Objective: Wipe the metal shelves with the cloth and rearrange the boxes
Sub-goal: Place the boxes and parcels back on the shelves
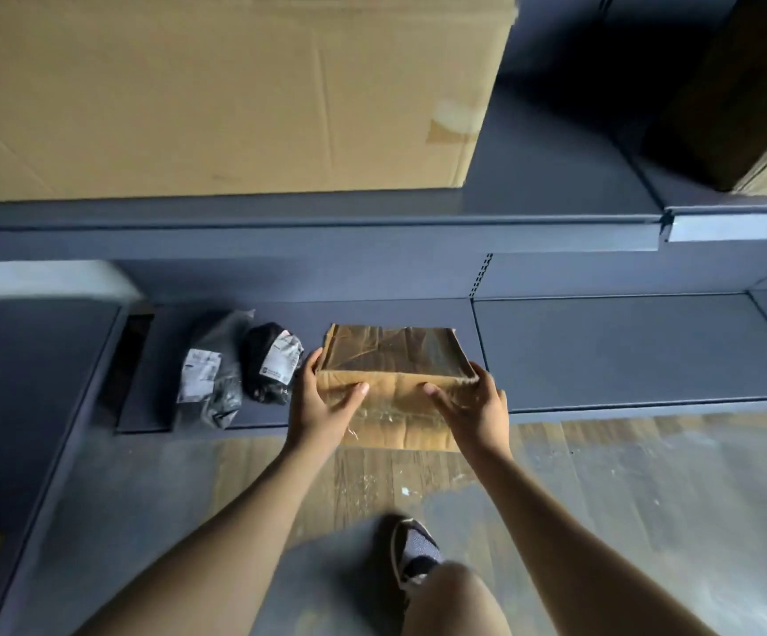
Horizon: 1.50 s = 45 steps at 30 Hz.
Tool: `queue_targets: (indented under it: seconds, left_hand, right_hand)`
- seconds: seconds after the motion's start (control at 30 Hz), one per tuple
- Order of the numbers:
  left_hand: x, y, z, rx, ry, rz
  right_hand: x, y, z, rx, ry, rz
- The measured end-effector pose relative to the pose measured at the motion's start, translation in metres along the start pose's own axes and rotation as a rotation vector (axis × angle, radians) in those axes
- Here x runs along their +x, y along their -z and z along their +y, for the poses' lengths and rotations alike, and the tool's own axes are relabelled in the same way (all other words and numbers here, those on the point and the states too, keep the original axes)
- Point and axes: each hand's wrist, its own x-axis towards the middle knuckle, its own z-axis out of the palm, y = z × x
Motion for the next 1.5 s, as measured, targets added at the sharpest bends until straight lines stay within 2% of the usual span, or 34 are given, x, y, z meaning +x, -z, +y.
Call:
queue_targets:
  seconds: [0.17,0.3,0.47,0.73,1.17,1.27,1.5]
  left_hand:
    - [-0.075,0.070,0.087,0.021,0.051,-0.037]
    - [-0.128,0.128,0.171,-0.014,-0.003,-0.011]
    - [-0.164,0.184,0.264,-0.048,-0.083,0.064]
    - [-0.199,0.232,0.369,-0.076,-0.081,0.143]
    - [-0.249,0.287,0.564,-0.209,-0.447,0.292]
    - [-0.258,0.303,0.599,-0.244,-0.613,0.370]
    - [-0.241,0.337,0.661,-0.306,-0.772,0.405]
  right_hand:
    - [-0.085,0.071,-0.084,0.016,-0.032,0.006]
    - [-0.143,0.127,-0.164,0.047,-0.004,0.032]
    - [-0.181,0.182,-0.247,0.138,0.103,0.050]
    - [-0.204,0.247,-0.345,0.205,0.268,0.029]
    - [-0.232,0.380,-0.496,0.388,0.684,0.138]
    - [-0.240,0.401,-0.528,0.446,0.763,0.155]
    - [-0.226,0.415,-0.595,0.467,0.835,0.215]
